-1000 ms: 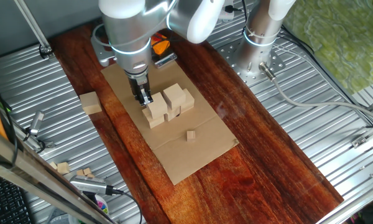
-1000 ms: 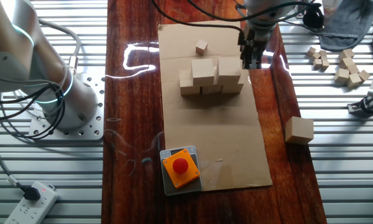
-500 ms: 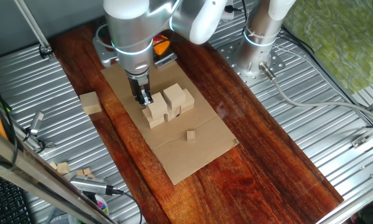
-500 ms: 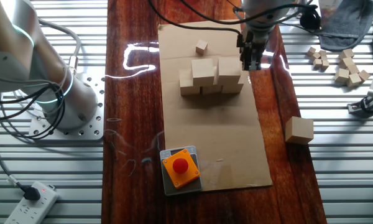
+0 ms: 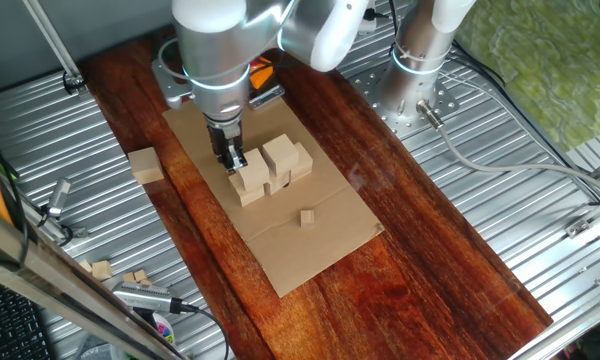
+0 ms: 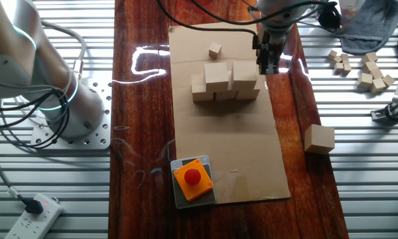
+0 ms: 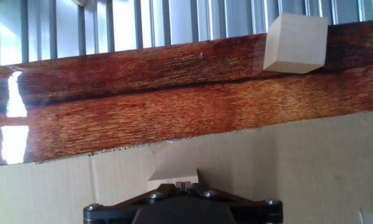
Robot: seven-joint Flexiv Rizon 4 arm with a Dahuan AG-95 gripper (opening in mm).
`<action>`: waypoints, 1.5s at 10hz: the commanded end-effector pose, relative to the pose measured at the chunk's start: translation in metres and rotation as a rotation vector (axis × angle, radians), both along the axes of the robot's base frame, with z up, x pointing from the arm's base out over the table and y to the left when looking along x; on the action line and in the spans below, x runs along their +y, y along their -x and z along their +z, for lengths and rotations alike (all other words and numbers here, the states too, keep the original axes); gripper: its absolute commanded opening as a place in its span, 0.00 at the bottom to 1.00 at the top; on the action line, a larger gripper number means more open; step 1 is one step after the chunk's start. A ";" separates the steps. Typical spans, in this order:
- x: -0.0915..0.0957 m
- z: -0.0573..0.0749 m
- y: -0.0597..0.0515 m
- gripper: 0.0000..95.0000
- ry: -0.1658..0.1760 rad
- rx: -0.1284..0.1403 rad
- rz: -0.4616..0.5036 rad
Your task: Stack the blocks into a pyramid shape
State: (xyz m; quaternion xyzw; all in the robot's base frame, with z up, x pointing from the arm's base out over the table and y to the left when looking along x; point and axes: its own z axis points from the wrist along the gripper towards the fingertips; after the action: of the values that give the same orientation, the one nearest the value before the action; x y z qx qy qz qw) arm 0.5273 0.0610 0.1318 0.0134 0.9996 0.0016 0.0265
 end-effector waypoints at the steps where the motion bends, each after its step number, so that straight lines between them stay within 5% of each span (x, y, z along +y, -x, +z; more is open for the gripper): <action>1: 0.000 -0.001 -0.001 0.00 -0.007 0.001 -0.003; 15: -0.001 -0.004 0.000 0.00 -0.081 0.040 -0.067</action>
State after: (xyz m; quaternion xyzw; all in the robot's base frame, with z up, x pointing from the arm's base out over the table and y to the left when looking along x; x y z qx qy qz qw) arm 0.5279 0.0600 0.1272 0.0487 0.9980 0.0406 0.0053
